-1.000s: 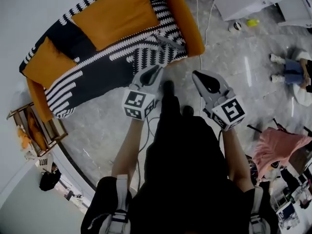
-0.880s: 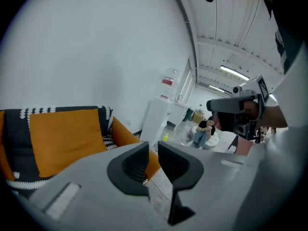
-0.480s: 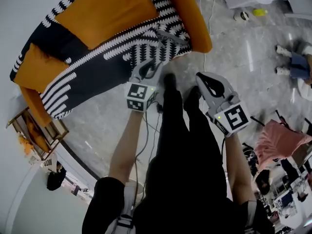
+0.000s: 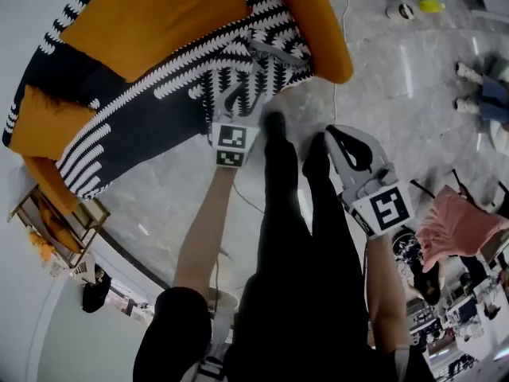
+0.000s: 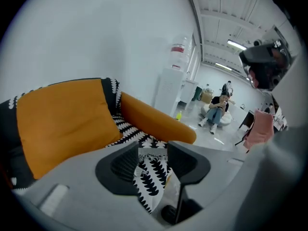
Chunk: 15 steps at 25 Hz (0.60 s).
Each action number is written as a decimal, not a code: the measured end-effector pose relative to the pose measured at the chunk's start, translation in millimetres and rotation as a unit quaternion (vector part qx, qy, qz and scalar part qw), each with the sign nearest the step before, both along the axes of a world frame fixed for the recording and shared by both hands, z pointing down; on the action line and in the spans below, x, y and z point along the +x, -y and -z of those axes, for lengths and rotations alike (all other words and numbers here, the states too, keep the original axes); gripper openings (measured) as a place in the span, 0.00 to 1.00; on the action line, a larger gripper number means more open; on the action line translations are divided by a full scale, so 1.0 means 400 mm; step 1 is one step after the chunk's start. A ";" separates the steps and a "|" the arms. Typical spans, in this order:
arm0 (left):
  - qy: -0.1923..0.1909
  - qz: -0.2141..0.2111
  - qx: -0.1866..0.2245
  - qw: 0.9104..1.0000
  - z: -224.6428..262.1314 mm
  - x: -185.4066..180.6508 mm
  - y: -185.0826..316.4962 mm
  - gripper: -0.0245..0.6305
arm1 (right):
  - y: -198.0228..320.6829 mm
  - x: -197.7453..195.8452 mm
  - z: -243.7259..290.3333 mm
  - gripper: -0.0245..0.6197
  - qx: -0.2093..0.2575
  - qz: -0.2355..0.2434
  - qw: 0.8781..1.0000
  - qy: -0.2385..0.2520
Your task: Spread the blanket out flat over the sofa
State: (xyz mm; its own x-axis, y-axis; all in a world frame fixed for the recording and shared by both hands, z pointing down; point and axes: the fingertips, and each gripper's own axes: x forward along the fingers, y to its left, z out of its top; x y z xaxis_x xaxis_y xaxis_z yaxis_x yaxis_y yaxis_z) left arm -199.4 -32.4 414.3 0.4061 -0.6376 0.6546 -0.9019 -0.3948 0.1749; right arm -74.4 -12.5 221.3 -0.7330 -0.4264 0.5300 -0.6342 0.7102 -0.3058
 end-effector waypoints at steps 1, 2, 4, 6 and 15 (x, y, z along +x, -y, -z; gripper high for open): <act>0.009 0.001 -0.001 1.000 -0.025 -0.005 0.002 0.33 | 0.003 -0.004 -0.010 0.04 -0.001 0.002 1.000 0.000; 0.017 0.003 -0.002 1.000 -0.049 -0.011 0.007 0.33 | 0.008 -0.007 -0.019 0.04 -0.002 0.002 1.000 -0.001; 0.030 0.016 0.002 0.999 -0.097 -0.026 0.020 0.34 | 0.020 -0.009 -0.040 0.04 -0.007 -0.001 1.000 -0.002; 0.047 0.028 0.011 0.998 -0.150 -0.049 0.034 0.35 | 0.029 -0.017 -0.070 0.04 -0.009 0.000 1.000 -0.005; 0.115 0.025 -0.005 0.993 -0.331 -0.085 0.024 0.41 | 0.019 -0.032 -0.156 0.04 -0.025 0.001 1.000 -0.009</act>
State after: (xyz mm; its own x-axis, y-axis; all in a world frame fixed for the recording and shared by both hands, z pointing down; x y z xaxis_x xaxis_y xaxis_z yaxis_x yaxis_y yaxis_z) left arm -233.2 -42.1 546.9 0.2122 -0.6471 0.7323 -0.9371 -0.3473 -0.0354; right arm -87.3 -20.0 283.6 -0.7240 -0.3971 0.5640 -0.6384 0.6954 -0.3300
